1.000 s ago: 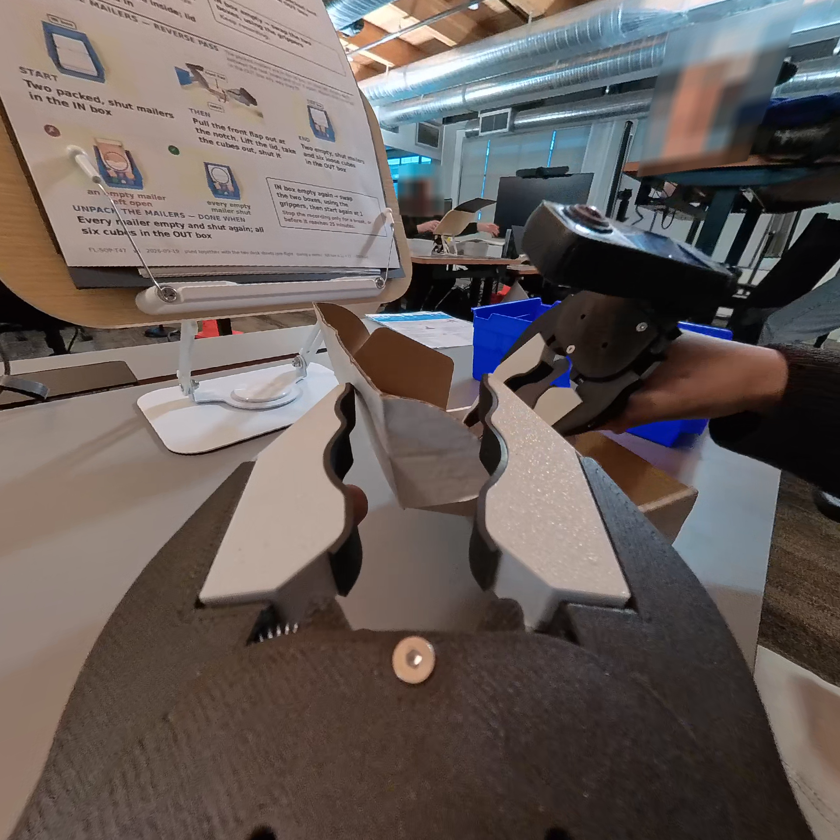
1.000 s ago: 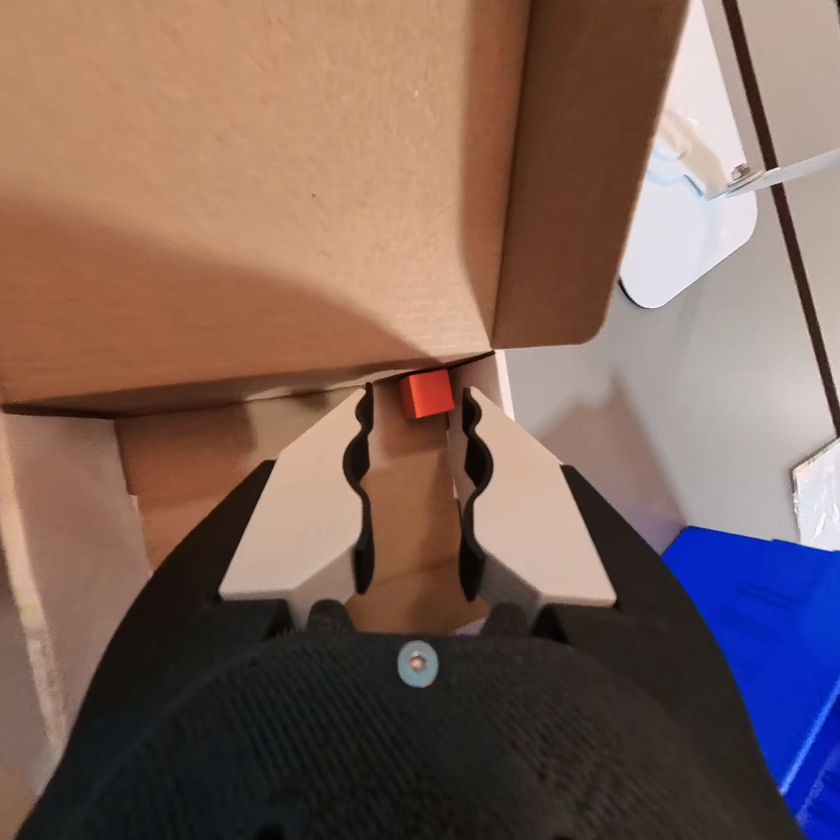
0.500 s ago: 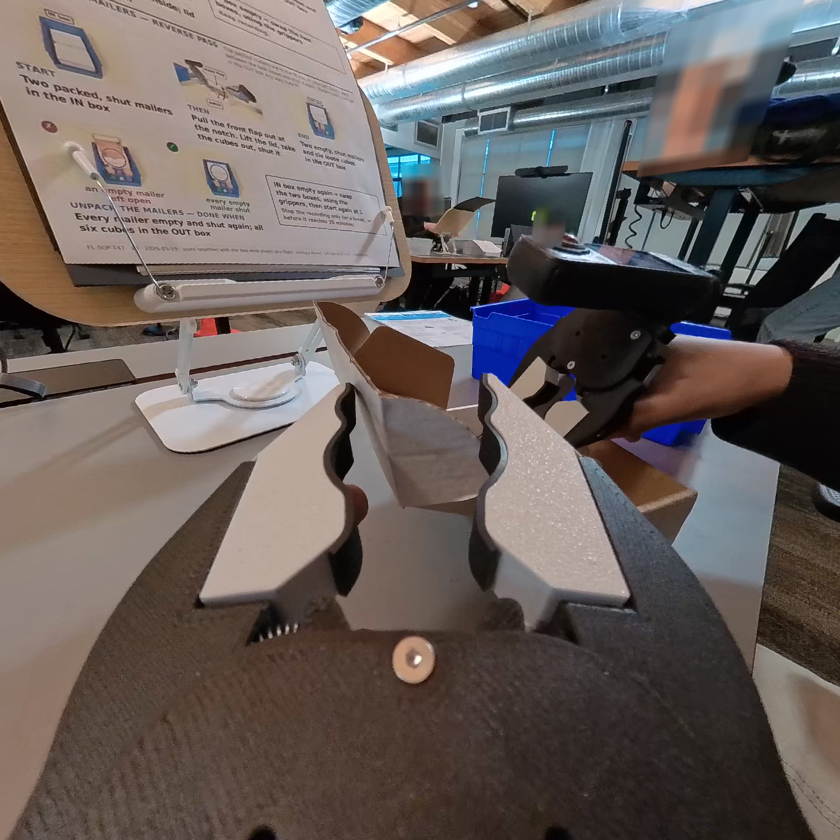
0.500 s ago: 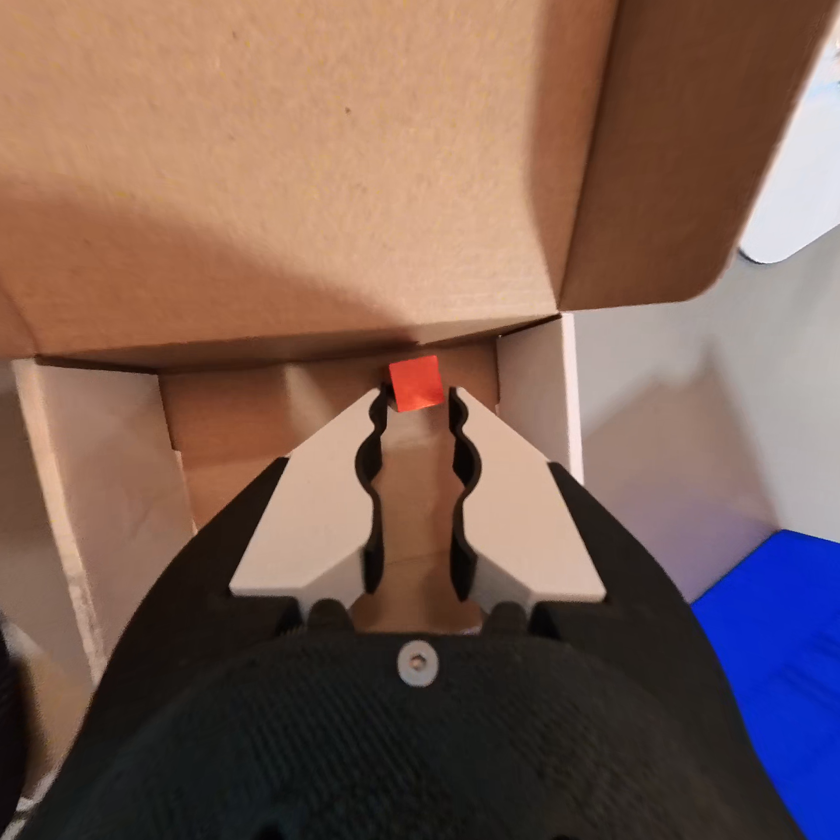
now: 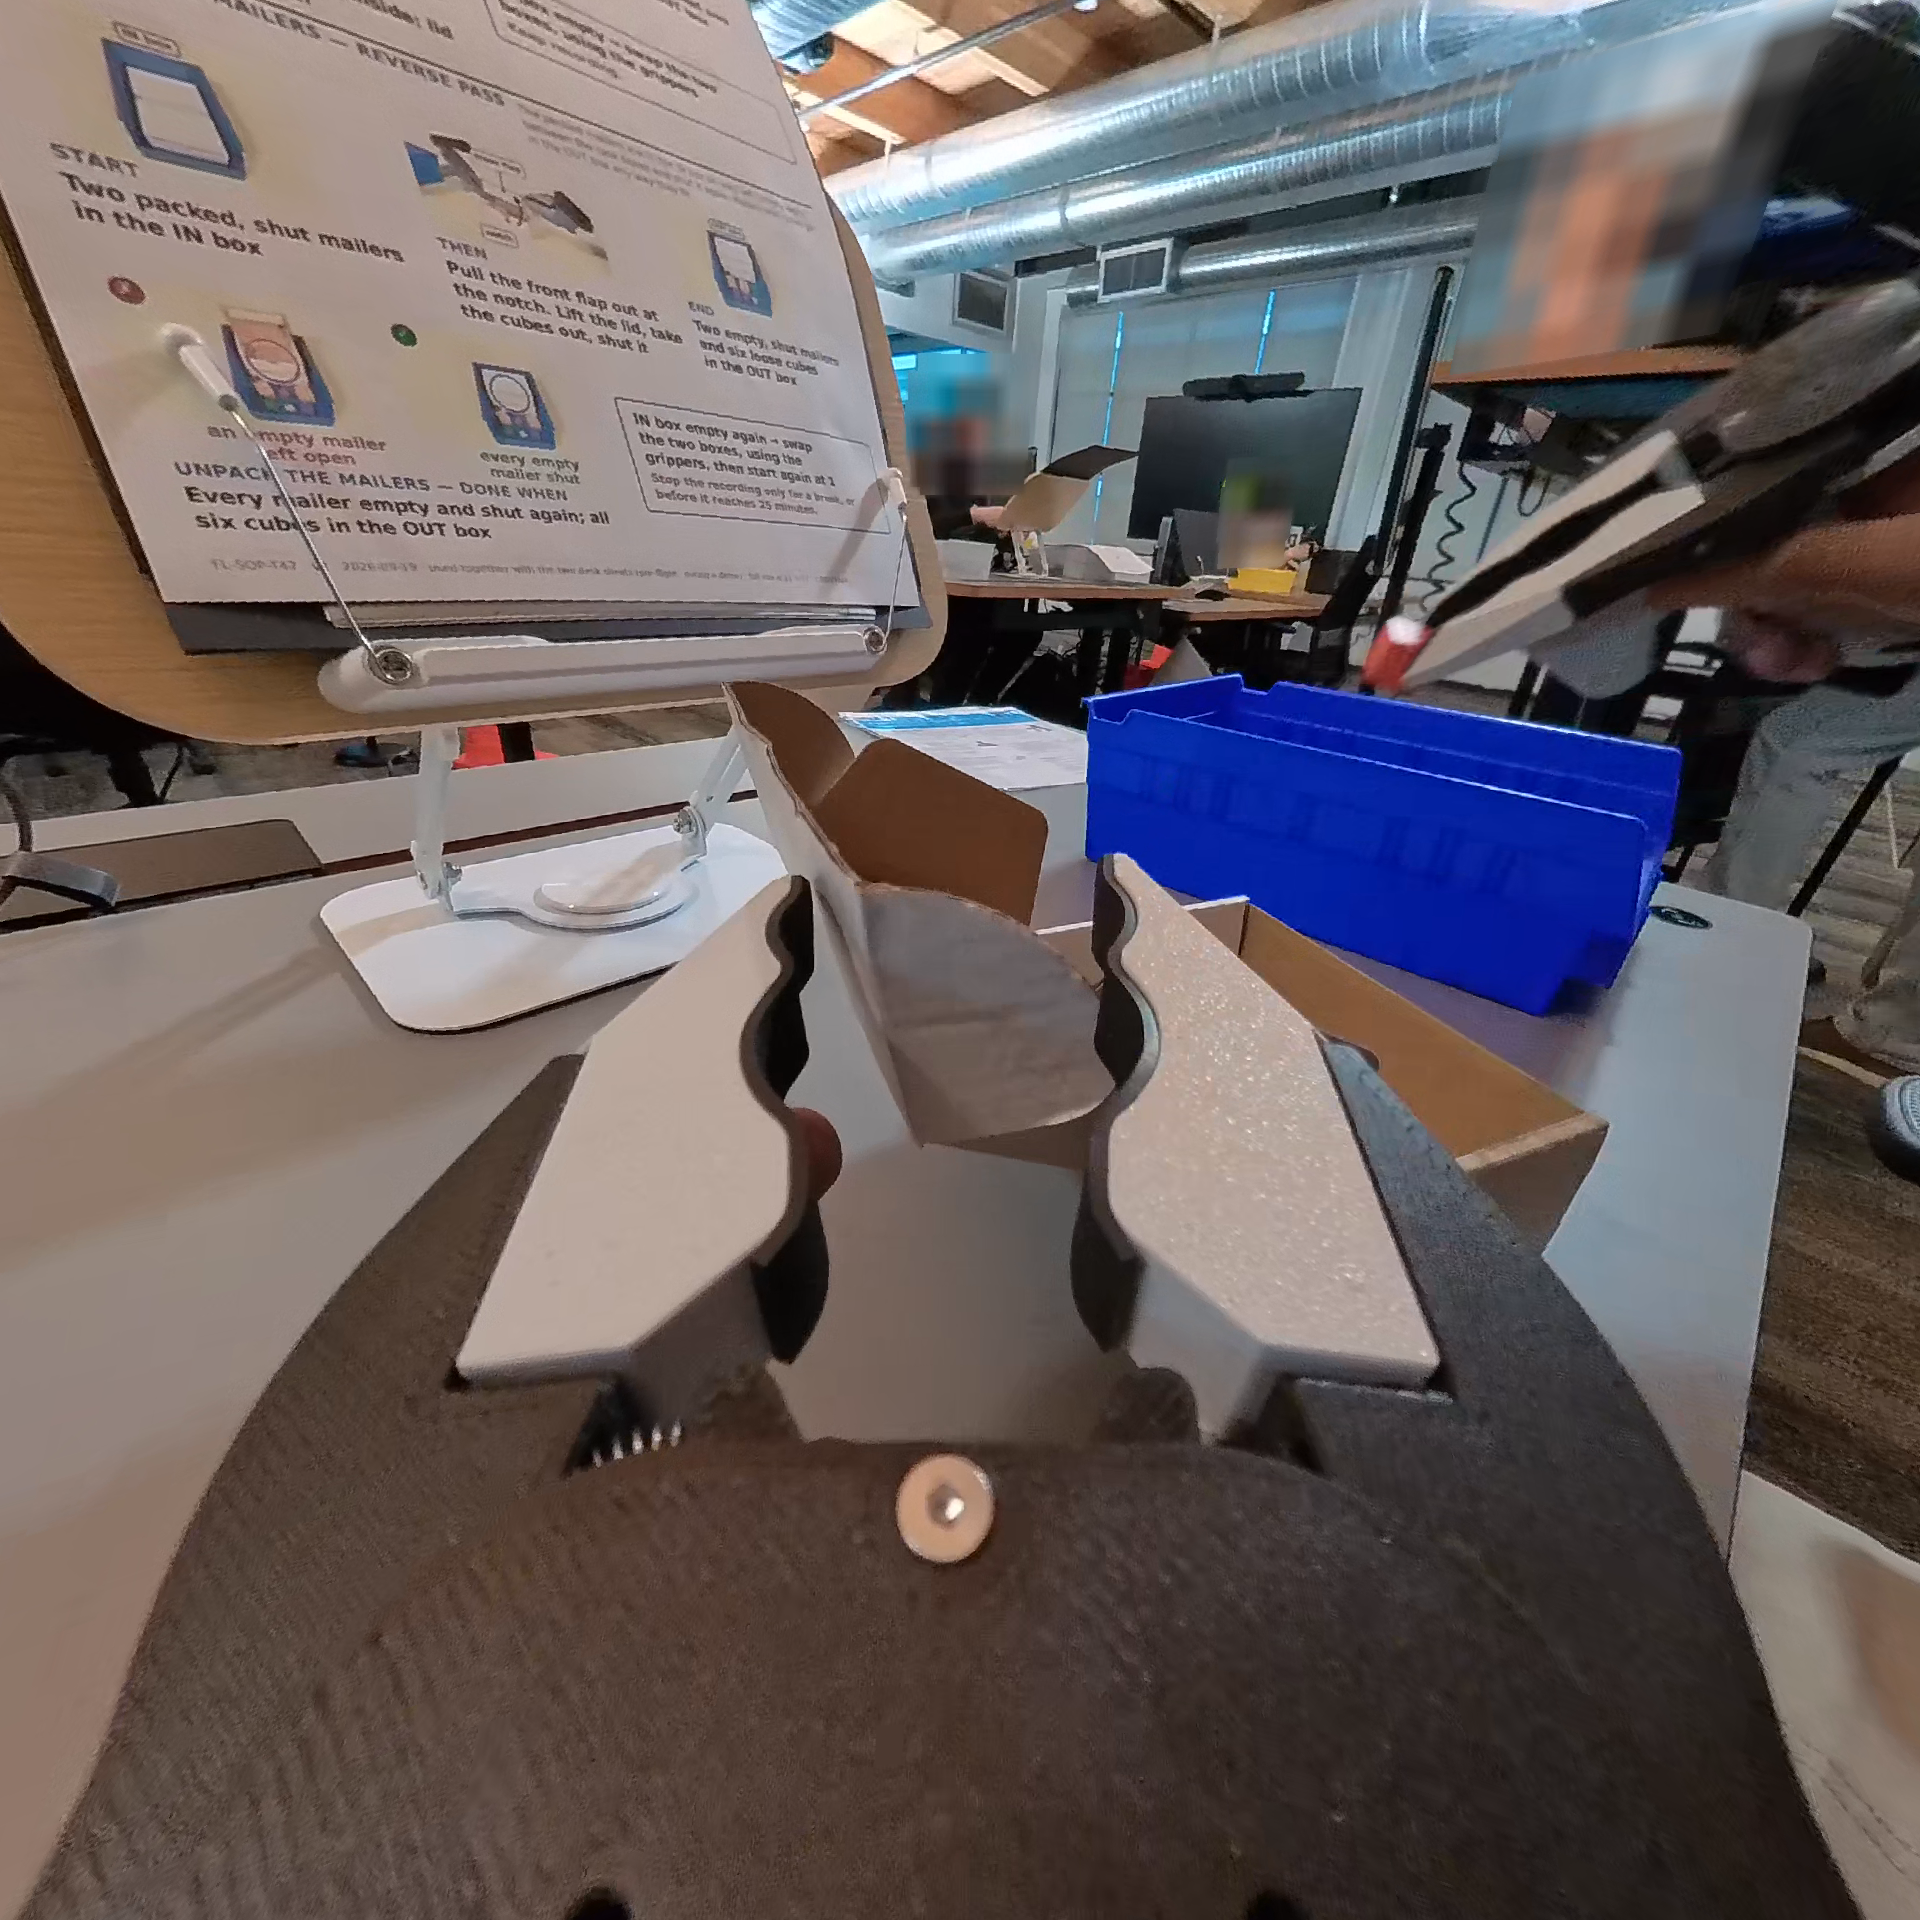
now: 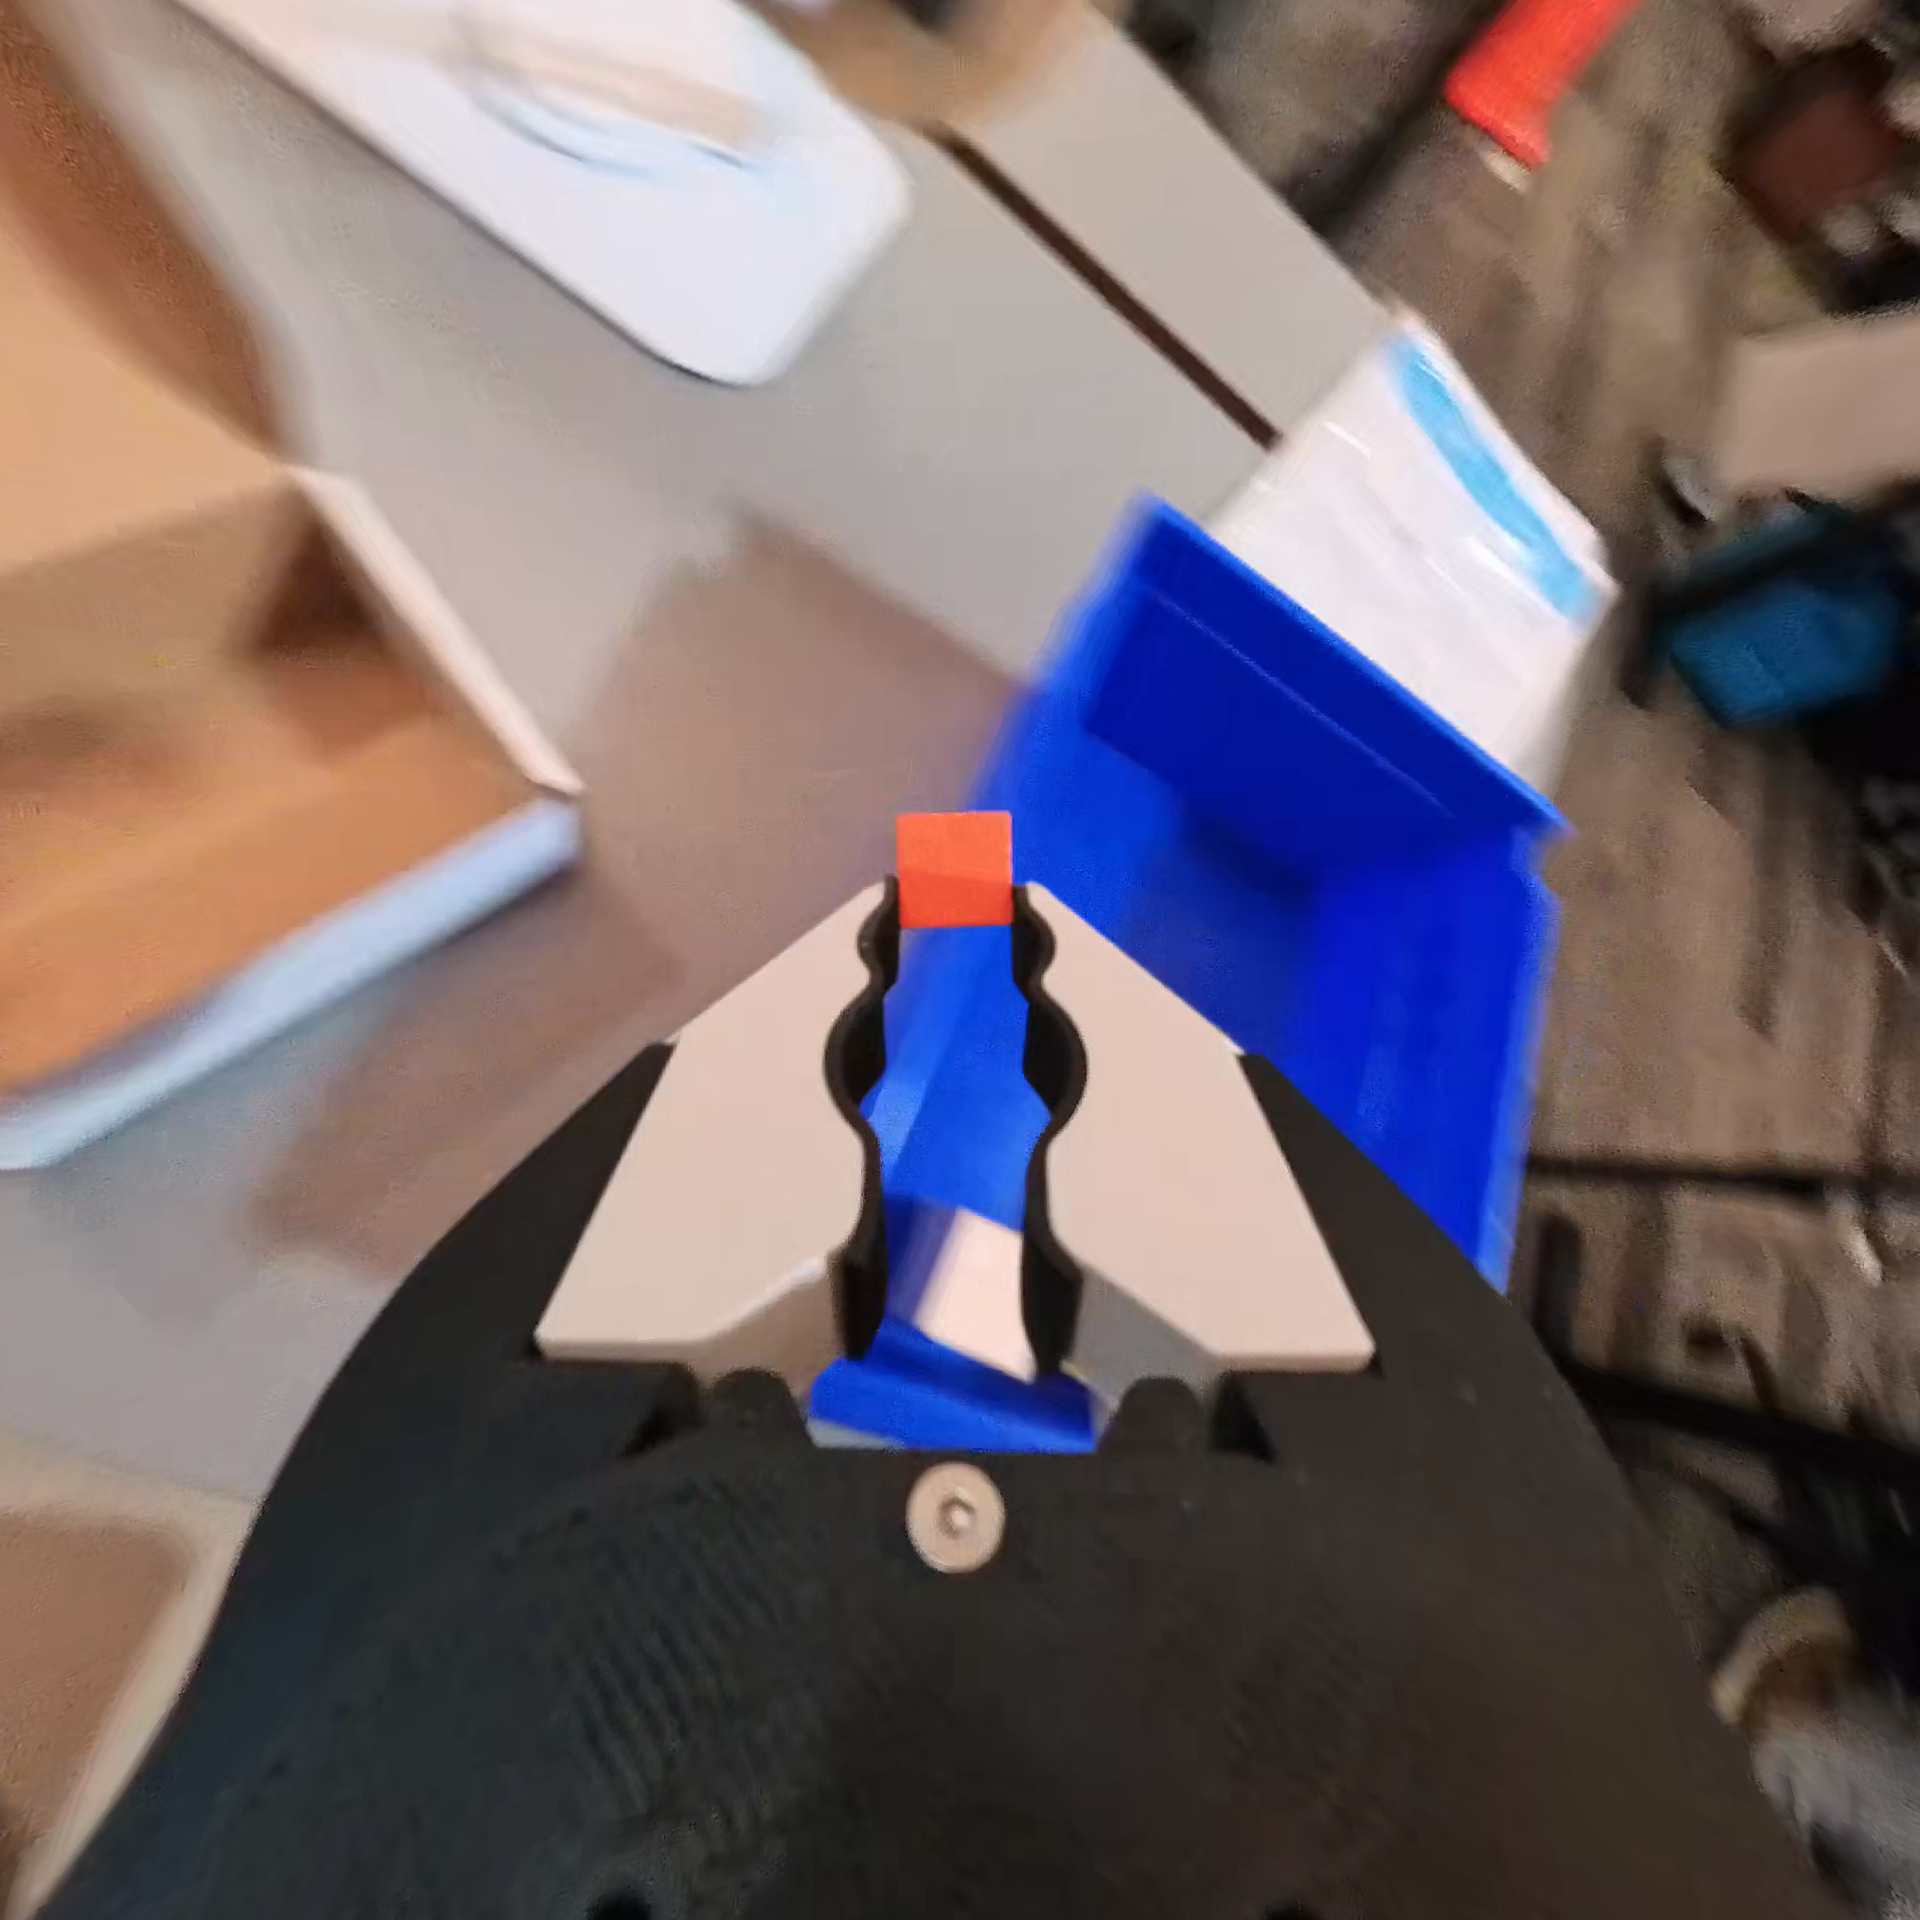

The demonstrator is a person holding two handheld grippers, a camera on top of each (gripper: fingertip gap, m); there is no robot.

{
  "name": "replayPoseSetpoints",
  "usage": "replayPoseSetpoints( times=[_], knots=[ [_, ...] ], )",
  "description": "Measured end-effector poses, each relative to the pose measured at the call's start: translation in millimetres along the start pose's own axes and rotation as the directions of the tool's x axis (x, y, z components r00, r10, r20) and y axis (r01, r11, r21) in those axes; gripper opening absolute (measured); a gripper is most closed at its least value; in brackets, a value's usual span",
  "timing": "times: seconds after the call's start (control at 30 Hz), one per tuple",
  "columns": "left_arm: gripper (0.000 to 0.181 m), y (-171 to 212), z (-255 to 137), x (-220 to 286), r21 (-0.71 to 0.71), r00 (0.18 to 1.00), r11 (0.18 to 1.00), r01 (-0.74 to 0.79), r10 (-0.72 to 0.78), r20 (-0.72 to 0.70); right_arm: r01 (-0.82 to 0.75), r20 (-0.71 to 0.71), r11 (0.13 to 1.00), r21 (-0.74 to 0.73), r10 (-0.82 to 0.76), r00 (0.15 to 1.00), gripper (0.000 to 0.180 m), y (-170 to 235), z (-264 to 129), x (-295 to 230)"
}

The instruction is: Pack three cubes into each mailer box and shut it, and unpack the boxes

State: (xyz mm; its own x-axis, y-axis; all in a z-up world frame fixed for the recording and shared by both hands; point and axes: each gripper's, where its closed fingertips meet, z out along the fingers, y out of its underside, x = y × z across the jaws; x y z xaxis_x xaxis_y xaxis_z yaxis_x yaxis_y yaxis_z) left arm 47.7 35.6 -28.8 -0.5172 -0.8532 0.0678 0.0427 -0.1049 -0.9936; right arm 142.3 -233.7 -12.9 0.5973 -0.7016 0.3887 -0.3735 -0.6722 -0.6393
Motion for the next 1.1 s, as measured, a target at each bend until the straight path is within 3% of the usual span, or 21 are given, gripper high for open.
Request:
replayPoseSetpoints(
  times=[0.03,0.13,0.23,0.4,0.73,0.87,1.0,1.1],
  knots=[
    [0.054,0,0,1,0.0,1.0,1.0,-0.001,0.001,-0.001,-0.056,-0.079,0.998,-0.032,0.053,0.995,0.02,20,-8,30],
    [0.055,0,1,3,-0.001,1.0,1.0,-0.003,0.003,-0.005,-0.244,-0.198,0.951,-0.188,0.206,0.958,0.021,98,-17,86],
    [0.054,0,2,5,-0.001,1.0,1.0,-0.008,0.008,-0.004,-0.357,-0.193,0.882,-0.308,0.309,0.931,0.02,163,-4,95],
    [0.054,0,2,5,-0.002,1.0,1.0,-0.015,0.015,0.004,-0.385,-0.221,0.814,-0.434,0.319,0.922,0.021,214,22,94],
    [0.055,0,1,4,-0.003,0.999,1.0,-0.031,0.031,0.01,-0.386,-0.207,0.708,-0.59,0.33,0.921,0.021,234,24,93],
    [0.054,0,1,4,-0.003,1.0,1.0,-0.03,0.03,0.008,-0.374,-0.229,0.705,-0.603,0.296,0.927,0.034,238,18,97],
    [0.055,0,1,4,-0.003,1.0,1.0,-0.028,0.028,0.009,-0.39,-0.258,0.775,-0.497,0.298,0.919,0.034,213,4,99],
    [0.055,0,1,4,-0.003,1.0,1.0,-0.029,0.029,0.007,-0.349,-0.218,0.877,-0.331,0.289,0.932,0.034,163,-6,90]
  ],
)
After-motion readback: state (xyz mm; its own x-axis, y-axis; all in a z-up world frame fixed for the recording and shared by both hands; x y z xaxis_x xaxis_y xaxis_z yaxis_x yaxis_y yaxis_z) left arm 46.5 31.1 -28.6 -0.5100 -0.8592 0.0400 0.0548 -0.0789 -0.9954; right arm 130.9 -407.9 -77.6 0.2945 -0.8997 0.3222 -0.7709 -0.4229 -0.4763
